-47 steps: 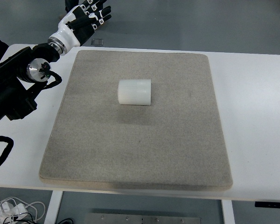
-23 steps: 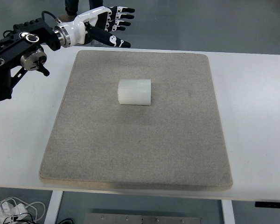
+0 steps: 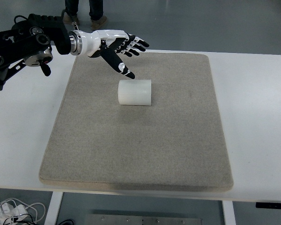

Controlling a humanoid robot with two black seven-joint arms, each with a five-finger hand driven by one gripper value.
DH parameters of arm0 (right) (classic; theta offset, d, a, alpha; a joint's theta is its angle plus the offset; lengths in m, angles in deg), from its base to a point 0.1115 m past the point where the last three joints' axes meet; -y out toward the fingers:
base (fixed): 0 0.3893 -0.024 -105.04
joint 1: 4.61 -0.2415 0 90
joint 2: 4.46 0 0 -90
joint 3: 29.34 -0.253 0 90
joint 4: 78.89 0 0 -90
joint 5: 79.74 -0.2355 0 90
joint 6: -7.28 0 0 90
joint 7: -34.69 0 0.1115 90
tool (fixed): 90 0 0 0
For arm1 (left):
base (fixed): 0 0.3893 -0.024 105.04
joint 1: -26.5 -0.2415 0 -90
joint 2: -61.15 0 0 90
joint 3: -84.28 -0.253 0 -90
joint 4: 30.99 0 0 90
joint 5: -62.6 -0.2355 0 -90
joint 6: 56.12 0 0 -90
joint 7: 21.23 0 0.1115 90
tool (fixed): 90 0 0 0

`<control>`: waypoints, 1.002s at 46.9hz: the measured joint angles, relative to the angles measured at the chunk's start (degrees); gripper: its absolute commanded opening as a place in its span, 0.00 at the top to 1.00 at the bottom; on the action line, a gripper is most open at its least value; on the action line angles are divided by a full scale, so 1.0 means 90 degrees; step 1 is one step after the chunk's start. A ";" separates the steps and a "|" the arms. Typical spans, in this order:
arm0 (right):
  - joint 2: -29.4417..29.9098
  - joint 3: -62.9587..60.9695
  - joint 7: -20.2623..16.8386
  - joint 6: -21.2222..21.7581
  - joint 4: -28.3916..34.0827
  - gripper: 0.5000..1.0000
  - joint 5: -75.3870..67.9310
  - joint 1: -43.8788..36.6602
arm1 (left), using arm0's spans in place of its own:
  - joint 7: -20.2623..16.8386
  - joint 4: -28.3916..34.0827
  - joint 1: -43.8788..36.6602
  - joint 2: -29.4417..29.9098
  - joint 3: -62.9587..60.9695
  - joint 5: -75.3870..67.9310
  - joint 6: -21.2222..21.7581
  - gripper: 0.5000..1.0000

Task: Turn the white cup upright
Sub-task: 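Reach the left hand over the white cup lying on its side, then close the left hand's fingers around the white cup's body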

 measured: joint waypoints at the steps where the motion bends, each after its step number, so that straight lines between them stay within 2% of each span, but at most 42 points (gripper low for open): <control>1: 0.0000 0.0000 0.0001 -0.0001 0.0000 0.10 0.0000 0.0000 | 0.0007 -0.0001 0.0018 -0.0009 -0.0042 -0.0071 0.0002 0.03; 17: 0.0000 0.0000 0.0001 0.0002 0.0000 0.10 0.0001 0.0000 | 0.0196 0.0032 0.0105 -0.0549 -0.0399 -0.1014 -0.0007 0.04; 26: 0.0000 0.0000 0.0000 0.0002 0.0000 0.10 0.0002 -0.0001 | 0.0217 0.0392 0.0097 -0.0932 -0.0581 -0.1601 0.0007 0.05; 47: 0.0000 0.0000 0.0001 -0.0001 0.0000 0.10 0.0002 0.0000 | 0.0212 0.0817 0.0071 -0.1352 -0.0811 -0.2165 0.0018 0.05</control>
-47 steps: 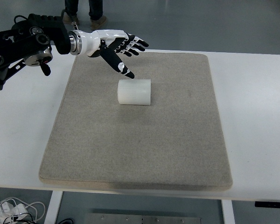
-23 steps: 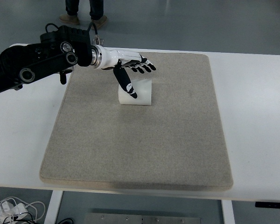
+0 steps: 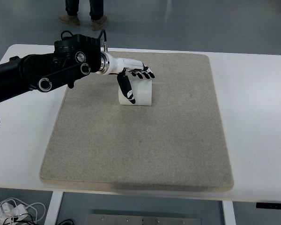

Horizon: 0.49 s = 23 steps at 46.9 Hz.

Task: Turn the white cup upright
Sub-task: 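Close the left hand's fingers around the white cup's body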

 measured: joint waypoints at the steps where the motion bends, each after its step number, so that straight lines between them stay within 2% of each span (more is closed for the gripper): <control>1: 0.0000 0.0000 0.0000 0.0000 0.0000 0.10 0.0000 0.0000 | 0.0000 0.0025 0.0000 -0.0012 -0.0018 -0.0001 0.0000 0.05; 6: 0.0000 0.0000 0.0000 0.0001 0.0000 0.10 0.0000 0.0000 | 0.0000 0.0086 0.0000 -0.0080 -0.0049 0.0000 0.0008 0.06; 15: 0.0000 0.0000 0.0000 0.0001 0.0000 0.10 0.0000 0.0000 | 0.0000 0.0195 -0.0016 -0.0197 -0.0085 -0.0007 0.0009 0.14; 17: 0.0000 0.0000 0.0000 0.0001 0.0000 0.10 0.0000 0.0000 | 0.0000 0.0215 -0.0015 -0.0230 -0.0104 -0.0007 0.0009 0.20; 23: 0.0000 0.0000 0.0000 0.0001 0.0000 0.10 0.0000 0.0000 | -0.0002 0.0236 -0.0015 -0.0250 -0.0152 -0.0008 0.0009 0.29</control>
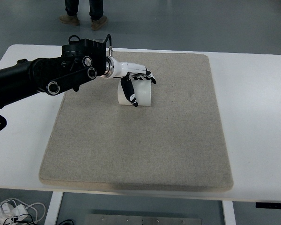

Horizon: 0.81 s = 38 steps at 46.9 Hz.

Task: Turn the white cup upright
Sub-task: 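Close the left hand's fingers around the white cup's body, then lift the white cup with the left hand and rotate it upright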

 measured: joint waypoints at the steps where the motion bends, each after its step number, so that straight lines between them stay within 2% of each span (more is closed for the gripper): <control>1: 0.0000 0.0000 0.0000 0.0000 0.0000 0.10 0.0000 0.0000 | 0.0000 0.0001 0.0000 -0.0005 -0.0019 -0.0001 0.0000 0.31; 4: 0.0000 0.0000 0.0000 0.0001 0.0000 0.10 0.0000 0.0000 | -0.0003 0.0000 0.0000 -0.0022 -0.0053 -0.0001 0.0001 0.38; 10: 0.0000 0.0000 0.0000 0.0002 0.0000 0.10 0.0000 0.0000 | -0.0007 0.0001 -0.0002 -0.0039 -0.0073 -0.0035 0.0013 0.68; 14: 0.0000 0.0000 0.0000 0.0003 0.0000 0.10 0.0000 0.0000 | -0.0011 -0.0001 -0.0005 -0.0045 -0.0070 -0.0144 0.0017 0.74; 15: 0.0000 0.0000 0.0001 0.0002 0.0000 0.10 0.0000 0.0000 | -0.0011 -0.0002 -0.0005 -0.0048 -0.0069 -0.0164 0.0018 0.77; 17: 0.0000 0.0000 0.0000 0.0002 0.0000 0.10 -0.0001 0.0000 | -0.0011 -0.0002 -0.0002 -0.0049 -0.0057 -0.0182 0.0018 0.89; 20: 0.0000 0.0000 0.0000 0.0002 0.0000 0.10 -0.0002 0.0000 | -0.0025 0.0015 0.0016 -0.0049 -0.0018 -0.0189 0.0017 0.97; 31: 0.0000 0.0000 0.0000 -0.0001 0.0000 0.10 -0.0002 0.0000 | -0.0140 0.0277 0.0045 0.0045 0.0647 0.0116 -0.0069 1.00; 38: 0.0000 0.0000 0.0001 -0.0001 0.0000 0.10 -0.0002 0.0000 | -0.0384 0.0632 -0.0043 0.0071 0.1268 0.0828 -0.0176 1.00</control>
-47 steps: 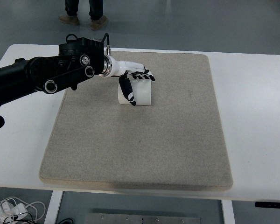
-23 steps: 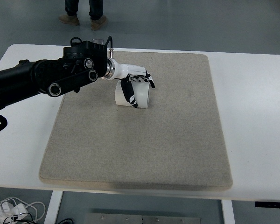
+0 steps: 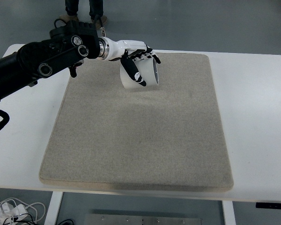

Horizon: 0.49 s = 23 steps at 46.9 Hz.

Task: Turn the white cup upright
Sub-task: 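Lift the white cup with the left hand and rotate it upright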

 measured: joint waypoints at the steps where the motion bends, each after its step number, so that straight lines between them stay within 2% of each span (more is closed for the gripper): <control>1: 0.0000 0.0000 -0.0001 0.0000 0.0000 0.10 0.0000 0.0000 | -0.0033 0.0077 -0.0011 0.0006 0.0051 0.0161 0.0001 1.00; 11: 0.0000 0.0000 0.0000 0.0004 0.0000 0.10 0.0000 0.0000 | -0.0672 0.0915 -0.0031 -0.0012 0.0125 0.1669 0.0076 1.00; 23: 0.0000 0.0000 -0.0001 -0.0001 0.0000 0.10 0.0000 -0.0001 | -0.1290 0.1386 -0.0298 -0.0006 0.0209 0.3324 0.0063 1.00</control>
